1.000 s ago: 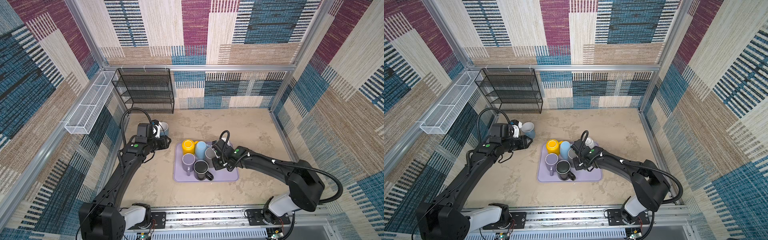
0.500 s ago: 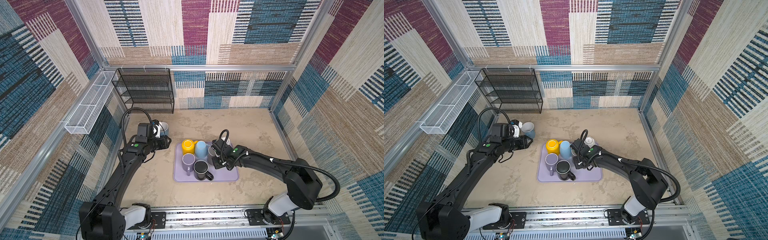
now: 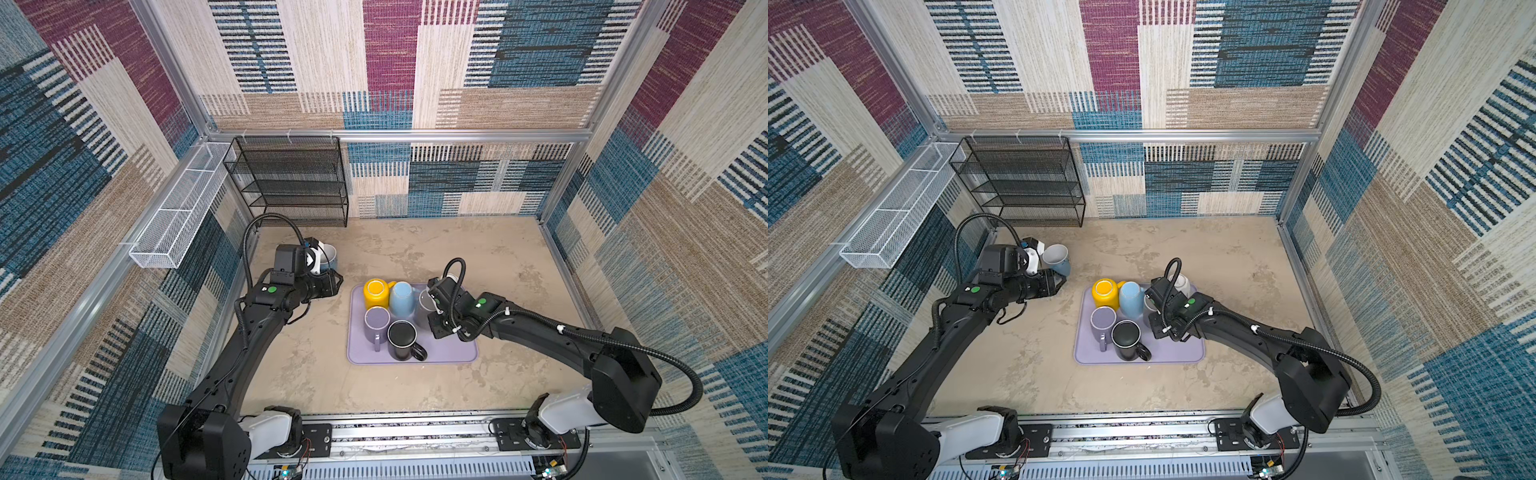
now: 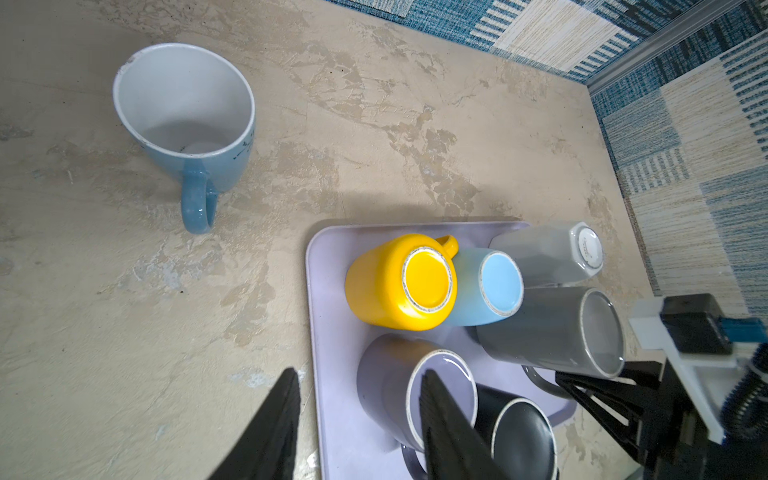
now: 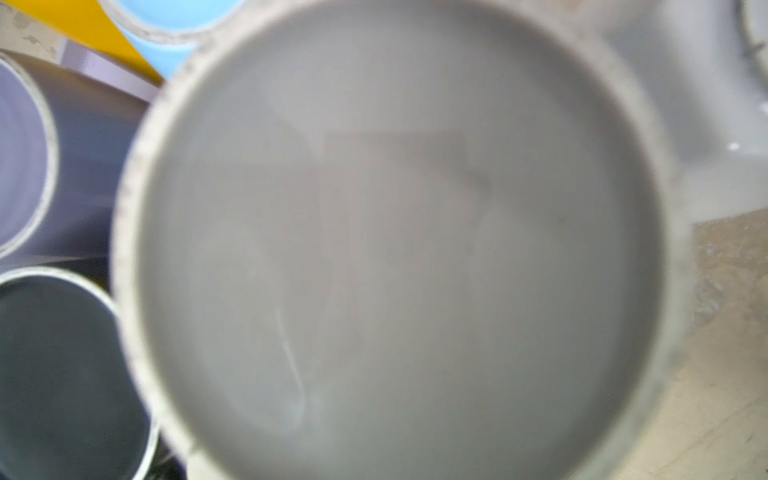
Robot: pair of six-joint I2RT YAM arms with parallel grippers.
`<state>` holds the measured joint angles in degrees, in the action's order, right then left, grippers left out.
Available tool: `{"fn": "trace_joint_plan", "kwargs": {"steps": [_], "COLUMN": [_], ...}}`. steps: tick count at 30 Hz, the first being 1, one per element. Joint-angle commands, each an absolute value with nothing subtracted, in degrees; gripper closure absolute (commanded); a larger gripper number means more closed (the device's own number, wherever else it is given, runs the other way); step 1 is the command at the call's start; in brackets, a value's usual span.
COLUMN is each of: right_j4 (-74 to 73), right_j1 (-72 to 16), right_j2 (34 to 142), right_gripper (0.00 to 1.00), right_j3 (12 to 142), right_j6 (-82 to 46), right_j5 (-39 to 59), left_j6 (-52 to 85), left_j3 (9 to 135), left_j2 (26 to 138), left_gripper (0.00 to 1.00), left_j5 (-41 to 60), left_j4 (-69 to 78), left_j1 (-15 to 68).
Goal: Turn the mug right side up
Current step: 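Lift the grey mug off the tray with the right gripper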
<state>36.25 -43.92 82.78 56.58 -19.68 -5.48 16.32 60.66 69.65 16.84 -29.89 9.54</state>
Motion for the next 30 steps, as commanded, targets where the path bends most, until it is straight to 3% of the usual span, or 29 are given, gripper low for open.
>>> {"fn": "trace_joint_plan", "kwargs": {"steps": [1, 18, 30], "right_j4": [30.1, 24.4, 24.2], "right_j1": [-44.0, -44.0, -43.9], "right_j2": [80.6, 70.5, 71.2], "right_gripper": [1.00, 1.00, 1.00], "right_j3": [55.9, 52.6, 58.3], "right_j6": [-18.4, -15.2, -12.8], "right_j5": [-5.9, -8.1, -10.7], "left_j6": [16.0, 16.2, 16.2], "left_j3": [61.3, 61.9, 62.0], "left_j2": [69.0, 68.2, 67.2], "left_gripper": [0.56, 0.56, 0.56], "left_j5": [17.2, 16.9, 16.5], "left_j4": [-30.2, -30.2, -30.2], "left_j1": [9.7, 11.1, 12.4]}}
